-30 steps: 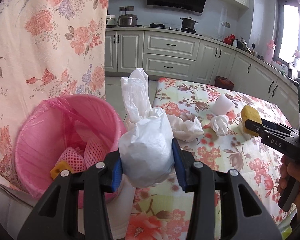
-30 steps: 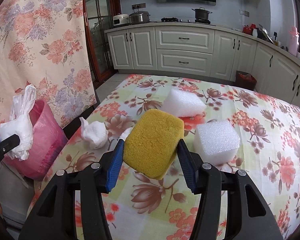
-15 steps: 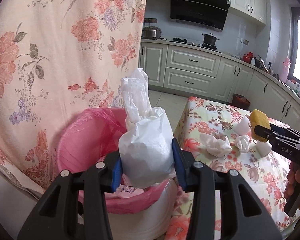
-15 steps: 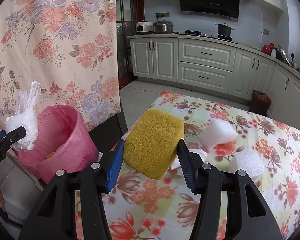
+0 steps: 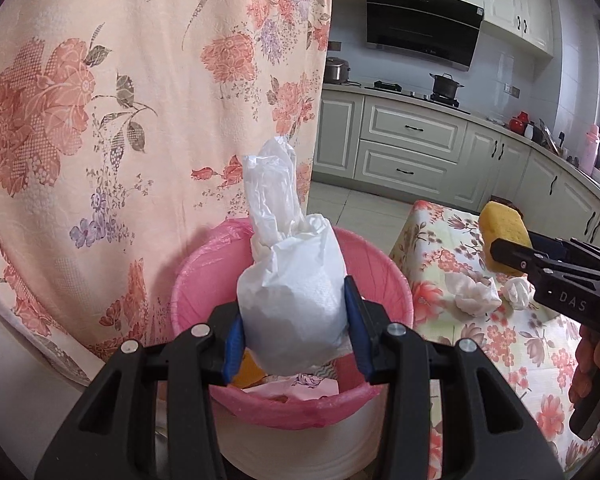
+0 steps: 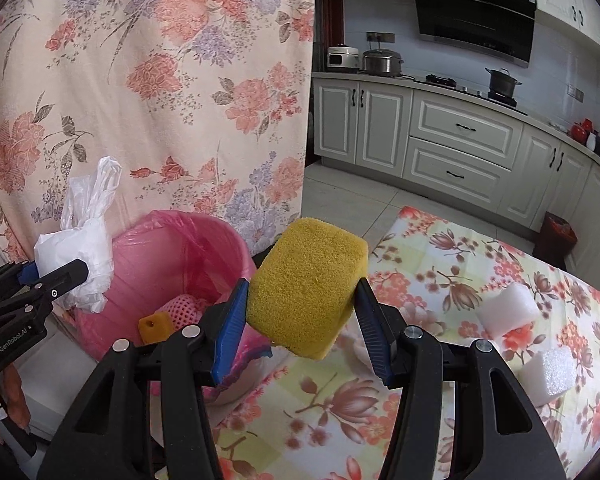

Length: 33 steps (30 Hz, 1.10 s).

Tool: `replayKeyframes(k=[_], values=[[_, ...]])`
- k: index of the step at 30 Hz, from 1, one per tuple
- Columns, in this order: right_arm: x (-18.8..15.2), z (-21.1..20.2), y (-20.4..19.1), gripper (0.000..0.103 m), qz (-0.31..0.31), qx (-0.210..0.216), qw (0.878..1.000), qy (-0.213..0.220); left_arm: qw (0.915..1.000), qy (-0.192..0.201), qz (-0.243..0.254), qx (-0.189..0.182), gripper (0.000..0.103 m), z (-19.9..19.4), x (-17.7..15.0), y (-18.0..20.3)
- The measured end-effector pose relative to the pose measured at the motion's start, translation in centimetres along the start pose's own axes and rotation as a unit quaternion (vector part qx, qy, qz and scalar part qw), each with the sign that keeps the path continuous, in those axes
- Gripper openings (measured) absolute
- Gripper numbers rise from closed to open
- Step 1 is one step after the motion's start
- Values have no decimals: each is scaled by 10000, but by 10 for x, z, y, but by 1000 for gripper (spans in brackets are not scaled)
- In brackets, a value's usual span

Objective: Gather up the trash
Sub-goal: 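Carry the plastic bag and yellow sponge over the pink bin with both tools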

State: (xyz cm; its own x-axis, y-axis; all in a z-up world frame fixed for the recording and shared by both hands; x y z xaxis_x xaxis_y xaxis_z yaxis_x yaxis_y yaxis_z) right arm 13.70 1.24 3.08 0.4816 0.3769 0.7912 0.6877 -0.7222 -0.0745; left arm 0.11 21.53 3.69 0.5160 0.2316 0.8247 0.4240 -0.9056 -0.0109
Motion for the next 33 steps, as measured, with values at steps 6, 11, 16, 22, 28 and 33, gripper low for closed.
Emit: replayKeyframes(k=[6, 11, 16, 22, 28, 33], values=[[6, 9, -22, 51, -128, 170, 9998, -52, 9999, -9, -93, 44, 42, 2, -2, -12], [12, 17, -42, 52, -259, 286, 9992, -63, 9998, -3, -158, 73, 42, 3, -2, -19], [15, 26, -59, 52, -303, 439, 9985, -87, 9997, 32, -206, 116, 42, 1, -1, -26], [15, 37, -73, 52, -384, 582, 9974, -152, 9994, 55, -291, 179, 43, -1, -1, -32], [15, 47, -84, 55, -506, 614, 9966, -231, 9994, 57, -297, 173, 46, 1, -1, -33], [14, 52, -86, 59, -547, 621, 9962, -253, 9991, 54, -384, 191, 57, -3, -6, -34]])
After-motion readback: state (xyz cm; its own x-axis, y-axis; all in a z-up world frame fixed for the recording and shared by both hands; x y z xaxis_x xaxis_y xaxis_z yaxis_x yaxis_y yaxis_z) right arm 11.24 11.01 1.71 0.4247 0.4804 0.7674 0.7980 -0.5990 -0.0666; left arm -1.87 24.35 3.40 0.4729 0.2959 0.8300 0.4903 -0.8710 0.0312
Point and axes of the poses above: each gripper's, at about its wrist camera, not at the fingertips, and z roughly the way its jaws point, y to its right, x to its top, the point moved 1 cm from there along z, roughly the way its jaws point, and after that the axes turned 4 degrees about z, right-handed, at the moved point
